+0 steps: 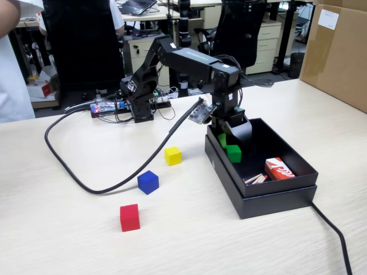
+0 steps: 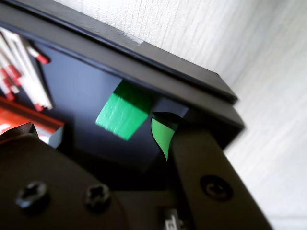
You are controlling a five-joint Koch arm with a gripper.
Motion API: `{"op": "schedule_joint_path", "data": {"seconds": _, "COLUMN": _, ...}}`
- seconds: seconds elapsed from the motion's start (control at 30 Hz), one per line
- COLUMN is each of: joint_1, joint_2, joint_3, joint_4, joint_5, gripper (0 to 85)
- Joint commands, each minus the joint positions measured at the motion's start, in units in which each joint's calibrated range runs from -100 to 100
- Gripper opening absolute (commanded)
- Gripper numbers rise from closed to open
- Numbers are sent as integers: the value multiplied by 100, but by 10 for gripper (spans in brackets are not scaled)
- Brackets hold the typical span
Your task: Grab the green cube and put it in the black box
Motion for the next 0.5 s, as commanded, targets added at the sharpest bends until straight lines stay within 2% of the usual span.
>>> {"op": "schedule_joint_path", "data": {"seconds": 0.0, "joint_1": -44, "joint_2": -1863, "joint_3": 87, "joint_4": -39, "joint_5": -10, "gripper": 476}}
{"op": "schedule_joint_path", "data": {"seconds": 0.3, "joint_1": -576, "joint_2": -5971, "joint_3": -1210, "joint_4": 56, "joint_5": -166, "gripper": 476}}
{"op": "schedule_joint_path", "data": {"seconds": 0.37, "joint_1": -806, "joint_2": -6866, "joint_3": -2017, "joint_4": 324, "joint_5": -269, "gripper": 476}}
{"op": "schedule_joint_path", "data": {"seconds": 0.47, "joint_1": -1148, "joint_2": -8025, "joint_3": -3431, "joint_4": 843, "joint_5": -606, "gripper": 477}}
